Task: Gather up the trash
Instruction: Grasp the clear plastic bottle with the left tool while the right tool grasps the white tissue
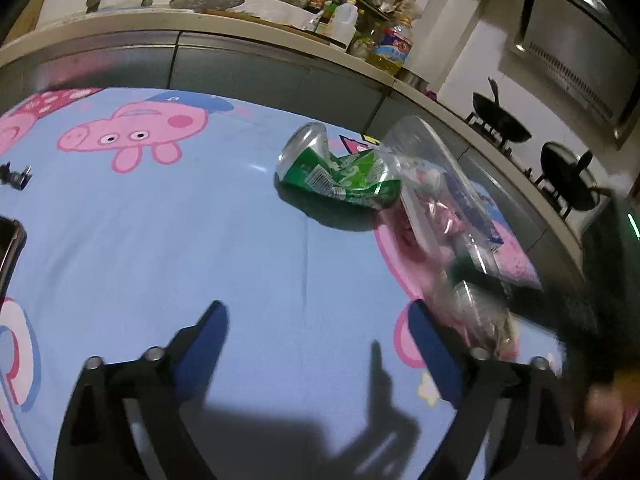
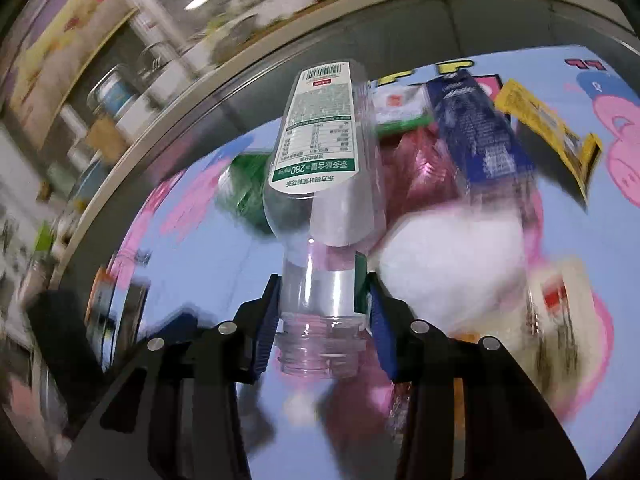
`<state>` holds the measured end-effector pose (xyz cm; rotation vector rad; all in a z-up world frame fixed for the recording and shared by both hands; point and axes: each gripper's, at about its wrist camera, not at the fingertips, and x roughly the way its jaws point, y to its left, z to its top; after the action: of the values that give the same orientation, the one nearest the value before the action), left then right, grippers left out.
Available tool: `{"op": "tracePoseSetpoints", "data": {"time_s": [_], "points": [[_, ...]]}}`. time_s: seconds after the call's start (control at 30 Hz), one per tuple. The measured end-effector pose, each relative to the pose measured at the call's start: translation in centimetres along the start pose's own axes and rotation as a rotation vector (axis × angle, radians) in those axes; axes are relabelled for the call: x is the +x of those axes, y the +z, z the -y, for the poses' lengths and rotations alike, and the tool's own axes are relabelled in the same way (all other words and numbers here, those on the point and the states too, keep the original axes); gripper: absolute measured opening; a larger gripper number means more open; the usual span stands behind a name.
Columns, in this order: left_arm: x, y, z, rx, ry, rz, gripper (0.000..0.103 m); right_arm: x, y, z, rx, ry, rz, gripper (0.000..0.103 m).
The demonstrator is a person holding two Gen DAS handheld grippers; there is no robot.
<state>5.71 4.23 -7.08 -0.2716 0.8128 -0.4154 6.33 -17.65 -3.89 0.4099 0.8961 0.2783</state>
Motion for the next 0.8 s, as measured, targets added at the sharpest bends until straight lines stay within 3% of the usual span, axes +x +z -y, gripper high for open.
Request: {"op": "tracePoseSetpoints", "data": {"time_s": [0.07, 0.13, 0.17, 0.2, 0.47, 0.7, 0.8], "points": [[-1.1, -0.2, -0.6, -0.028, -0.024, -0.001, 0.097, -1.1, -2.9, -1.4, -0.064, 0.03, -0.05, 0.044], [-2.2, -0.5, -1.0, -0.05, -0.032, 0.002, 0.099, -1.6, -5.5, -2.6, -0.126, 0.072, -0.118, 0.055], [-2.6, -0.7, -1.1, -0.05, -0.026, 0.0, 0.099, -2.1, -6.4, -2.8, -0.137, 0.077, -0.122, 0.067], [-2.9, -1.0, -1.0, -0.047, -0.019, -0.007, 0.099, -2.6, -6.9, -2.8, -0.138, 0.079, -0.112, 0.068], [-4.1, -3.1, 3.4, 0.03, 0.006, -0.062, 0.099, -7.2, -7.3, 1.1, 0.019, 0.096, 0.013, 0.062], [-2.3, -3.7, 7.7, 0.114, 0.064, -0.124, 0.099, -10.7, -8.2, 4.2, 0.081, 0.039, 0.1, 0.053], [-0.9, -4.0, 9.5, 0.187, 0.139, -0.13, 0.099, -11.5, -8.1, 6.4, 0.124, 0.018, 0.119, 0.053]]}}
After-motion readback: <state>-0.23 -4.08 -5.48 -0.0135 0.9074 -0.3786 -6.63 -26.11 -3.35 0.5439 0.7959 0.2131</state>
